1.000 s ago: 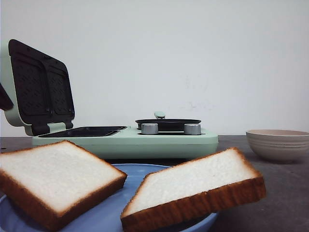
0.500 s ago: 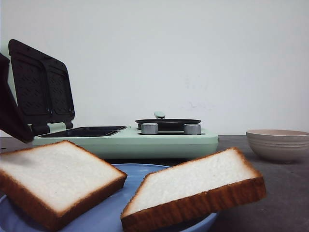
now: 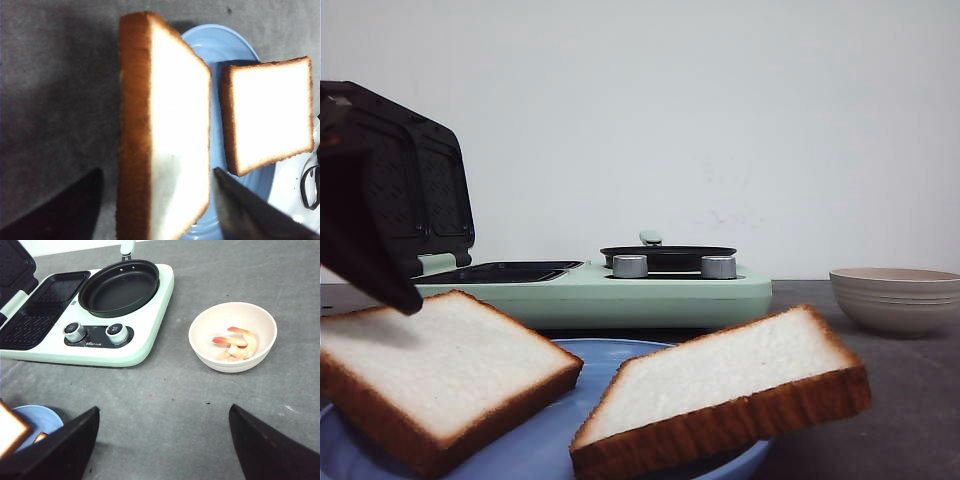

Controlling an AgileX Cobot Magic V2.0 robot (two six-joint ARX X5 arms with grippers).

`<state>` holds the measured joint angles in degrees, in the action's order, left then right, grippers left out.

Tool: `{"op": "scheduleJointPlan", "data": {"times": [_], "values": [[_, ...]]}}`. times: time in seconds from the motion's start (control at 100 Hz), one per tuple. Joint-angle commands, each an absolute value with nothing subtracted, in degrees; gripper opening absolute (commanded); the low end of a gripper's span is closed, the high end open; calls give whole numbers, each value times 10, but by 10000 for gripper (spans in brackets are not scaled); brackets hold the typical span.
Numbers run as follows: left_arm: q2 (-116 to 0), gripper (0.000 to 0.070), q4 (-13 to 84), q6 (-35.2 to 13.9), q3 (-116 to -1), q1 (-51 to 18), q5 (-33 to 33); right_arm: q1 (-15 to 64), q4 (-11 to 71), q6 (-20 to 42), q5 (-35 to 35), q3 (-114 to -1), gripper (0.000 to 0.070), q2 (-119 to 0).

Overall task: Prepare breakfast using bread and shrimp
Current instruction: 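Lower the left gripper to the bread slice nearest it and grasp it, then lift the bread slice with the left gripper toward the grill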

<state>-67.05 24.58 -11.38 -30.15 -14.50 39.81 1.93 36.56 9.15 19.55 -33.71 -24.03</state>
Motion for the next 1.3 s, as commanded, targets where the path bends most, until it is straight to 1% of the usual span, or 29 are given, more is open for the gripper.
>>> {"op": "scheduleJointPlan", "data": {"times": [0.0, 0.12, 0.2, 0.88, 1.29], "values": [[-681, 238, 243, -115, -302, -148, 400, 21, 361, 86, 197, -347, 521, -241], [-685, 112, 242, -115, -302, -148, 400, 21, 361, 86, 197, -347, 521, -241], [-685, 0, 242, -114, -302, -148, 400, 21, 361, 86, 197, -347, 521, -241], [-674, 3, 242, -117, -303, -147, 411, 21, 361, 86, 197, -347, 521, -241], [-631, 4, 242, -146, -305, -147, 411, 21, 361, 88, 202, -347, 521, -241]]}}
